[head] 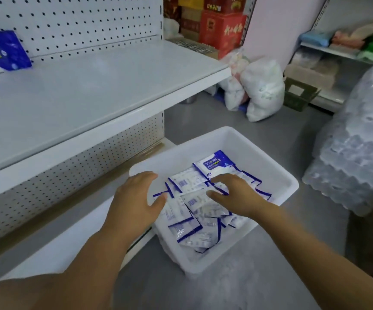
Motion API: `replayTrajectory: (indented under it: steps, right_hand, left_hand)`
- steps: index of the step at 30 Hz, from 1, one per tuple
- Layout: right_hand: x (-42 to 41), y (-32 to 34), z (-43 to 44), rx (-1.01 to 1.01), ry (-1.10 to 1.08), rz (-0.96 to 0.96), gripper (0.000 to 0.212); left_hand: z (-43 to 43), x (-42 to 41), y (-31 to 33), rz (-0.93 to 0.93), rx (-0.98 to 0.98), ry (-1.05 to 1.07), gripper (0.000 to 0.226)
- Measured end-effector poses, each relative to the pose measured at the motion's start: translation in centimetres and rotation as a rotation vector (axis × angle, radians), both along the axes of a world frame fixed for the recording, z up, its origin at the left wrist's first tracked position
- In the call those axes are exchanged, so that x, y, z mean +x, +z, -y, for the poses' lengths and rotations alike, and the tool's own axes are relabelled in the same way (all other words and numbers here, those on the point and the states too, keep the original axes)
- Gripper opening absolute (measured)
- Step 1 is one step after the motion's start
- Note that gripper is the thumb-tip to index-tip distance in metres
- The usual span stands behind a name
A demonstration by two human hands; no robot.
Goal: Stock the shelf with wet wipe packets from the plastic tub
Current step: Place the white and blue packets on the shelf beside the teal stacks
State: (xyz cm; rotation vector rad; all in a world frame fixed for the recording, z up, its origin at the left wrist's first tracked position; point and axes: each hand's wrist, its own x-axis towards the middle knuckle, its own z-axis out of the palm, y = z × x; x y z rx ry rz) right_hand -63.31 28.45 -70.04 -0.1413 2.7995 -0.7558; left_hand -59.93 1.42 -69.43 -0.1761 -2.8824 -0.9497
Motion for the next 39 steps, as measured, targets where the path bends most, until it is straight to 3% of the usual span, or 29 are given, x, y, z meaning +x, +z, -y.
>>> replayTrajectory:
  steps: [5, 8, 11, 17, 23, 28, 35, 39]
  right_hand:
    - [-0.9, -2.9, 2.3, -0.115, -0.071, 0.256, 0.034]
    - [-1.2, -4.3, 4.5, -0.158, -0.122, 0.369, 0.046]
    - [-1.4, -4.9, 6.3, -0.142, -0.168, 0.394, 0.053]
    - [-2.6, -6.5, 8.1, -0.088, -0.25, 0.415, 0.037]
    - [-3.0, -7.4, 9.0, -0.102, -0.267, 0.417, 0.057]
    - [-2.5, -7.4, 8.1, -0.291, -0.396, 0.446, 0.042]
    - [0.4, -4.1, 5.2, -0.609, -0.428, 0.325, 0.016]
    - [1.2, -1.9, 4.0, -0.772, -0.402, 0.302, 0.023]
  left_hand:
    - [0.3, -0.3, -2.4, 0.105, -0.053, 0.034, 0.06]
    - [1.0, -0.8, -3.3, 0.118, -0.099, 0.036, 0.061]
    - [1.3, -1.7, -3.6, 0.126, -0.147, 0.011, 0.061]
    - [1.4, -2.4, -3.7, 0.142, -0.137, 0.02, 0.061]
    - [1.6, -2.7, -3.5, 0.154, -0.084, 0.045, 0.058]
    - [2.0, -2.5, -3.2, 0.17, -0.041, 0.049, 0.052]
    - [1.0, -2.5, -1.5, 0.237, 0.11, 0.158, 0.049]
    - [0.3, -2.8, -0.5, 0.273, 0.254, 0.192, 0.05]
